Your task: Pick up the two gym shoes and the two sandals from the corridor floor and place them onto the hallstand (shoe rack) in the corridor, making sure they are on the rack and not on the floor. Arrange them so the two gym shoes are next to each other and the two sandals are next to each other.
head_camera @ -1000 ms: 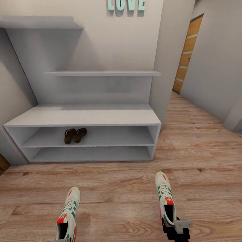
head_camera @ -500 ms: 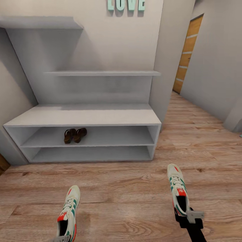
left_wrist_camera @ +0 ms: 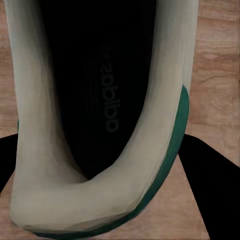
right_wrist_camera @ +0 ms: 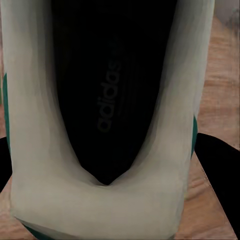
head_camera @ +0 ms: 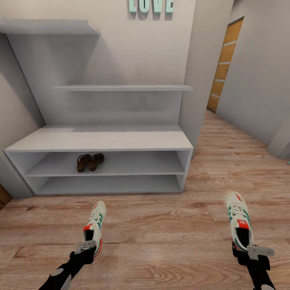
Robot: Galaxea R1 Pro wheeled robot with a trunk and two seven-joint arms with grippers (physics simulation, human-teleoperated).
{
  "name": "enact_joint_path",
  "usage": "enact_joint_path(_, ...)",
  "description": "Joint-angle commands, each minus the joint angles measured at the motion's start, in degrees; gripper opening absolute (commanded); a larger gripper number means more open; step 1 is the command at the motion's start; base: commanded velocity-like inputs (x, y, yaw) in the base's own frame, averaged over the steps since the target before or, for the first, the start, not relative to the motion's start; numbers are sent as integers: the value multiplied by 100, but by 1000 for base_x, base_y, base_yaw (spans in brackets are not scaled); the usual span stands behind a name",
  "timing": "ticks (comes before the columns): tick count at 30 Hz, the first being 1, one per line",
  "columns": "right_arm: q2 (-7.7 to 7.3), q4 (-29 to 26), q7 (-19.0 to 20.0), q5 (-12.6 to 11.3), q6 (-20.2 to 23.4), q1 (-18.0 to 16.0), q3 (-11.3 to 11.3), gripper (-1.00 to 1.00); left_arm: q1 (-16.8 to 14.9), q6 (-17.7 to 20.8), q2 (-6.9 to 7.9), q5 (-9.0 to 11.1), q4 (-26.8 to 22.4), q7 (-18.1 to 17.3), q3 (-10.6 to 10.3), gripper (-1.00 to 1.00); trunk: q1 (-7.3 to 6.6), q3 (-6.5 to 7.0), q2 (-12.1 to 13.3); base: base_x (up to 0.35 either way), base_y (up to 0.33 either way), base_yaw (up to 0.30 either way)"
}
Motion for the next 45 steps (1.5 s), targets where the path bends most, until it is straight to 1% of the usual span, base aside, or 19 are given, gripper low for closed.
enact_joint_path(1,-29,-6,33,12,73,-7,-236,-100,-200,196,-13,-148,5,-41,53,-100,-1,-5,-2,0,0,0)
enact_joint_path(2,-40,-8,39,-16,123,-7,-344,-100,-298,311,-18,-182,4,-40,53,-100,-1,-5,-2,0,0,0)
enact_joint_path(3,-59,-7,58,-57,208,-7,-553,-100,-501,556,-30,-245,4,-42,53,-100,-1,-5,-2,0,0,0)
enact_joint_path(5,-74,-4,86,-83,267,-6,-735,-100,-697,815,-42,-293,4,-46,52,-100,-1,-5,-2,0,0,0)
enact_joint_path(6,-90,-3,143,-102,305,-6,-877,-100,-882,1075,-52,-331,2,-52,51,-100,-1,-5,-2,0,0,0)
enact_joint_path(9,-111,-2,307,-114,340,-6,-1013,-100,-1142,1429,-60,-364,1,-69,49,-100,-1,-5,-2,0,0,0)
enact_joint_path(10,-122,-1,441,-118,353,-6,-1068,-100,-1309,1634,-63,-377,0,-89,48,-100,-1,-5,-2,0,0,0)
enact_joint_path(12,-130,-1,591,-122,363,-6,-1116,-100,-1469,1808,-65,-385,2,-103,48,-100,-1,-5,-2,0,0,0)
enact_joint_path(16,-137,-6,708,-125,373,-6,-1154,-100,-1960,2290,-85,-397,11,-128,33,-100,-1,-5,-2,0,0,0)
enact_joint_path(17,-138,-6,717,-125,375,-6,-1156,-100,-2021,2348,-92,-397,10,-130,21,-100,-1,-5,-2,0,0,0)
enact_joint_path(18,-139,-8,736,-122,381,-6,-1159,-100,-2255,2572,-120,-399,14,-111,-84,-100,-1,-5,-2,0,0,0)
enact_joint_path(21,-103,-5,747,-105,387,-6,-1154,-100,-2557,2927,-156,-401,11,-68,-268,-100,-1,-5,-2,0,0,0)
enact_joint_path(23,-81,-4,747,-101,388,-6,-1153,-100,-2712,3110,-156,-403,6,-84,-320,-100,-1,-5,-2,0,0,0)
enact_joint_path(24,-74,-4,744,-100,391,-6,-1151,-100,-2813,3238,-153,-404,-73,-101,-483,-100,-1,-5,-2,0,0,0)
enact_joint_path(25,-68,-1,742,-94,393,-6,-1150,-100,-2799,3289,-141,-397,-205,-107,-779,-100,-1,-5,-2,0,0,0)
enact_joint_path(29,-62,-1,742,-97,394,-6,-1154,-100,-2790,3310,-139,-383,-321,-110,-954,-100,-1,-5,-2,0,0,0)
enact_joint_path(34,-64,0,741,-99,394,-6,-1158,-100,-2830,3317,-146,-385,-362,-105,-1001,-100,87,-84,-162,0,0,0)
enact_joint_path(42,-65,0,741,-99,394,-6,-1158,-100,-2817,3312,-141,-405,-494,-81,-1013,-100,263,-294,-483,0,0,0)
enact_joint_path(45,-64,0,741,-99,394,-6,-1158,-100,-2794,3302,-139,-407,-500,-64,-1017,-100,271,-387,-488,0,0,0)
